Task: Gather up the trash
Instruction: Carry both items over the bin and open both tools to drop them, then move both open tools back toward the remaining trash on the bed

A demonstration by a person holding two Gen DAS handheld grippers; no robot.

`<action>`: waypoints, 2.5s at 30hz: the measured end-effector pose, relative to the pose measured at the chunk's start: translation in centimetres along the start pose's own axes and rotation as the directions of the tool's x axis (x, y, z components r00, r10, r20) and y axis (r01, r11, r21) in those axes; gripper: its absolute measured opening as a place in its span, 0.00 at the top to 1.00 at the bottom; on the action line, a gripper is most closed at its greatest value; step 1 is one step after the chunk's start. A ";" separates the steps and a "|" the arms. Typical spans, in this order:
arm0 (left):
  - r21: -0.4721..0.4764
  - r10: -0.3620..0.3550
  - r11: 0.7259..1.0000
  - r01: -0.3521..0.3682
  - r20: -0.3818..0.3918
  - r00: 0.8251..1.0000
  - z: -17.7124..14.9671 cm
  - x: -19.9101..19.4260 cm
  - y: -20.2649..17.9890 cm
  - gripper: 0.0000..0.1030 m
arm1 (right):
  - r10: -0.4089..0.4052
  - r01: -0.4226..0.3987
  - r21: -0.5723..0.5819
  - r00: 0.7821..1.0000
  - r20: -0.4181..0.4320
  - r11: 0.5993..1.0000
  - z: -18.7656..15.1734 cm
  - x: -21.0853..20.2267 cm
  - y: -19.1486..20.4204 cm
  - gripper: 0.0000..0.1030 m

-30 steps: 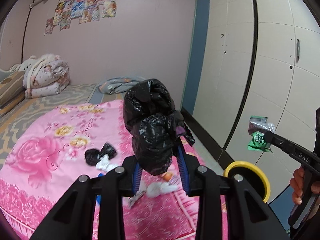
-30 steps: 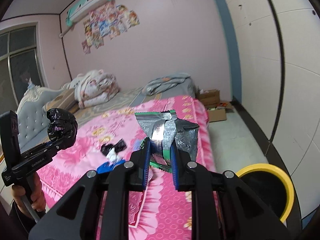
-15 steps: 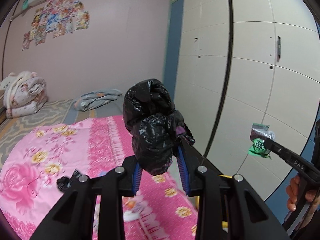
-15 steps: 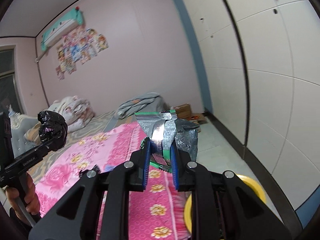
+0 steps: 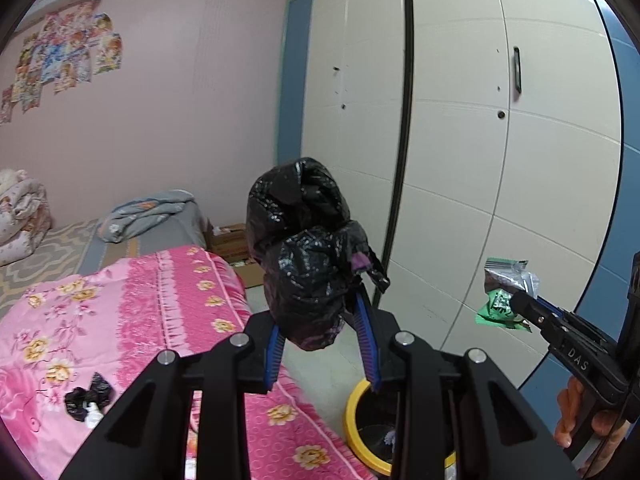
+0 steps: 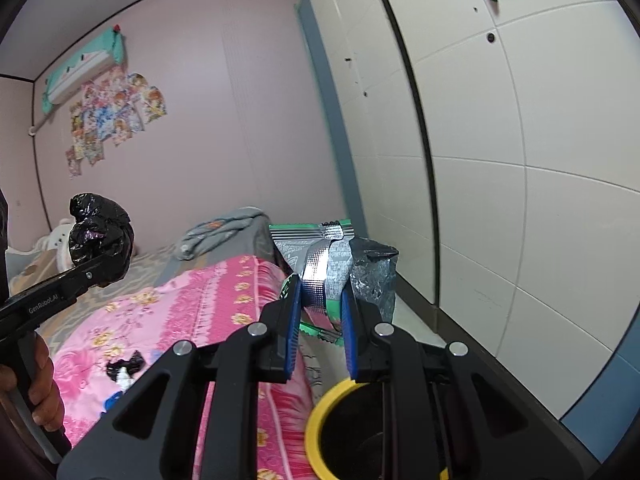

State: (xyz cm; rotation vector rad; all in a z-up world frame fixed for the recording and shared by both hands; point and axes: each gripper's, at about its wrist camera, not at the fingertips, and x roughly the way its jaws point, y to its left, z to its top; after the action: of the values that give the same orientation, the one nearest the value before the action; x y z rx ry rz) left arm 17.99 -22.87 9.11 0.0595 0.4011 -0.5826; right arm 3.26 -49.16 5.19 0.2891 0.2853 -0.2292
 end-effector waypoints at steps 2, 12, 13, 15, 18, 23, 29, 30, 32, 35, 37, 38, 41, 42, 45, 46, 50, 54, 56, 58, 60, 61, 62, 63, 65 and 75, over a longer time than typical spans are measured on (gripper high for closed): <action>-0.001 -0.023 1.000 0.023 -0.020 1.000 -0.6 1.6 -0.8 0.71 | -0.018 0.018 0.004 1.000 -0.014 1.000 -0.5 0.9 -0.5 0.83; -0.001 -0.084 0.996 0.084 -0.126 0.988 -4.5 9.3 -3.4 0.71 | -0.119 0.122 0.022 0.988 -0.101 0.992 -4.1 5.2 -4.5 0.83; -0.003 -0.087 0.996 0.087 -0.136 0.987 -4.9 9.9 -3.5 0.71 | -0.124 0.127 0.026 0.986 -0.112 0.992 -4.6 5.5 -4.6 0.83; -0.009 -0.101 0.995 0.101 -0.165 0.981 -5.7 11.5 -3.9 0.71 | -0.134 0.140 0.034 0.981 -0.138 0.990 -5.6 6.4 -5.3 0.83; -0.002 -0.107 0.994 0.109 -0.208 0.972 -7.2 13.8 -4.7 0.71 | -0.142 0.152 0.048 0.975 -0.172 0.987 -6.8 7.7 -6.1 0.83; -0.009 -0.130 0.991 0.133 -0.282 0.950 -9.7 17.3 -5.6 0.71 | -0.151 0.169 0.064 0.962 -0.227 0.984 -8.5 9.9 -7.5 0.83; -0.015 -0.140 0.989 0.144 -0.347 0.927 -12.0 20.4 -6.3 0.71 | -0.154 0.186 0.086 0.943 -0.295 0.979 -10.8 12.4 -9.5 0.83; -0.018 -0.143 0.989 0.146 -0.359 0.922 -12.4 20.9 -6.4 0.71 | -0.157 0.191 0.088 0.940 -0.304 0.978 -11.2 12.8 -9.6 0.83; -0.023 -0.147 0.988 0.150 -0.384 0.911 -13.2 21.9 -6.7 0.71 | -0.163 0.201 0.089 0.933 -0.321 0.975 -12.0 13.6 -10.4 0.83; -0.027 -0.156 0.987 0.159 -0.409 0.899 -14.1 22.8 -7.0 0.70 | -0.162 0.210 0.101 0.922 -0.352 0.972 -13.4 14.4 -11.1 0.83; -0.026 -0.160 0.986 0.164 -0.424 0.892 -14.6 23.4 -7.3 0.70 | -0.166 0.216 0.102 0.917 -0.362 0.971 -14.1 14.6 -11.7 0.83; -0.026 -0.161 0.986 0.166 -0.427 0.890 -14.8 23.6 -7.5 0.70 | -0.166 0.218 0.104 0.915 -0.366 0.970 -14.2 14.3 -12.0 0.82; -0.032 -0.163 0.986 0.165 -0.433 0.887 -14.9 24.0 -7.6 0.70 | -0.168 0.222 0.108 0.914 -0.369 0.969 -14.4 13.7 -12.2 0.82; -0.034 -0.164 0.986 0.165 -0.433 0.887 -14.9 24.1 -7.6 0.69 | -0.167 0.221 0.109 0.914 -0.370 0.969 -14.4 13.5 -12.2 0.82; -0.036 -0.167 0.985 0.168 -0.432 0.886 -15.0 24.1 -7.8 0.65 | -0.172 0.226 0.109 0.913 -0.370 0.968 -14.5 13.0 -12.4 0.79; -0.038 -0.168 0.985 0.169 -0.431 0.886 -14.9 24.0 -7.9 0.63 | -0.177 0.231 0.108 0.913 -0.368 0.967 -14.6 12.9 -12.6 0.77; -0.041 -0.171 0.985 0.170 -0.435 0.884 -14.9 24.3 -7.7 0.54 | -0.190 0.245 0.108 0.910 -0.368 0.964 -14.4 12.5 -12.5 0.70; -0.045 -0.173 0.984 0.170 -0.433 0.885 -14.8 24.0 -7.7 0.45 | -0.192 0.250 0.115 0.910 -0.368 0.961 -14.5 12.0 -12.5 0.64; -0.052 -0.173 0.985 0.167 -0.427 0.887 -14.6 23.5 -7.8 0.38 | -0.200 0.257 0.114 0.910 -0.363 0.960 -14.4 11.6 -12.5 0.61; -0.055 -0.172 0.985 0.165 -0.418 0.892 -14.3 23.0 -7.6 0.37 | -0.204 0.259 0.114 0.912 -0.355 0.959 -14.1 11.2 -12.3 0.58; -0.061 -0.169 0.986 0.158 -0.409 0.897 -14.0 22.6 -7.3 0.37 | -0.205 0.259 0.113 0.914 -0.349 0.959 -13.9 10.7 -12.2 0.58; -0.066 -0.167 0.986 0.154 -0.403 0.900 -13.7 22.3 -7.0 0.37 | -0.205 0.257 0.114 0.916 -0.346 0.960 -13.7 10.6 -12.0 0.58; -0.070 -0.165 0.986 0.150 -0.396 0.903 -13.5 21.9 -6.8 0.37 | -0.203 0.255 0.114 0.917 -0.342 0.960 -13.6 10.4 -12.0 0.58; -0.073 -0.161 0.987 0.144 -0.386 0.908 -13.2 21.4 -6.5 0.37 | -0.200 0.251 0.114 0.920 -0.337 0.961 -13.3 10.2 -11.8 0.58; -0.074 -0.152 0.988 0.134 -0.367 0.918 -12.6 20.4 -5.8 0.37 | -0.194 0.241 0.112 0.926 -0.325 0.964 -12.9 9.9 -11.4 0.58; -0.107 -0.071 0.993 0.044 -0.258 0.963 -9.5 13.6 0.0 0.32 | -0.118 0.140 0.075 0.961 -0.251 0.987 -9.7 7.9 -6.5 0.55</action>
State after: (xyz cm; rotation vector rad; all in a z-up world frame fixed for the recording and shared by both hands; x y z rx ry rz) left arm 24.98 -28.35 -4.85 0.0281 0.6910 -0.6132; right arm 6.54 -53.65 -7.73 0.3917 0.5419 -0.3368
